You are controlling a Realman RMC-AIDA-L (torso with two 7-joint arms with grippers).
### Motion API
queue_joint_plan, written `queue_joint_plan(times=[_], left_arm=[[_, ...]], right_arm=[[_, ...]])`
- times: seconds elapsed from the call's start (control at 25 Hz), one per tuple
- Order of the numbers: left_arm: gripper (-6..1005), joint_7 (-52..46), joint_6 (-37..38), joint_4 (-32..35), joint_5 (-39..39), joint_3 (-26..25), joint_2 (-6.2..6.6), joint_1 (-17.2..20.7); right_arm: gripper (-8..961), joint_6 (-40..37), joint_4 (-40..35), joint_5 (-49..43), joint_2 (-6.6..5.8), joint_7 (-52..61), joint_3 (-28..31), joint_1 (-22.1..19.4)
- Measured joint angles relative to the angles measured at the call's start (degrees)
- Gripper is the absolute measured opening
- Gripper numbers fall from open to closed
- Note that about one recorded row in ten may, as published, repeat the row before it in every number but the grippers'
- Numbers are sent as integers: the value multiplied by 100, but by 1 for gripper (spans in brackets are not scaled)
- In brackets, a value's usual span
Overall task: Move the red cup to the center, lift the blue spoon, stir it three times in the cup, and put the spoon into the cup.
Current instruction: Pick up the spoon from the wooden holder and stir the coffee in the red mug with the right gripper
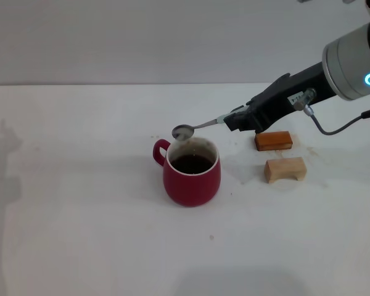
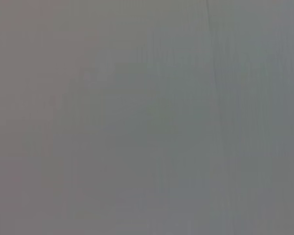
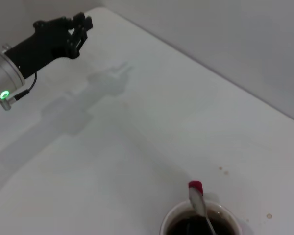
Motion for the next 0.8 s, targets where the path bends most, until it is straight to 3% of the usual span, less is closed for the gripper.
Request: queue_joint_plan(times=[0.8], left_arm=[[157,0,0,-24,0,0,-9,0]], right_arm=[[133,82,-1859,-80,-230,-143,142,814]])
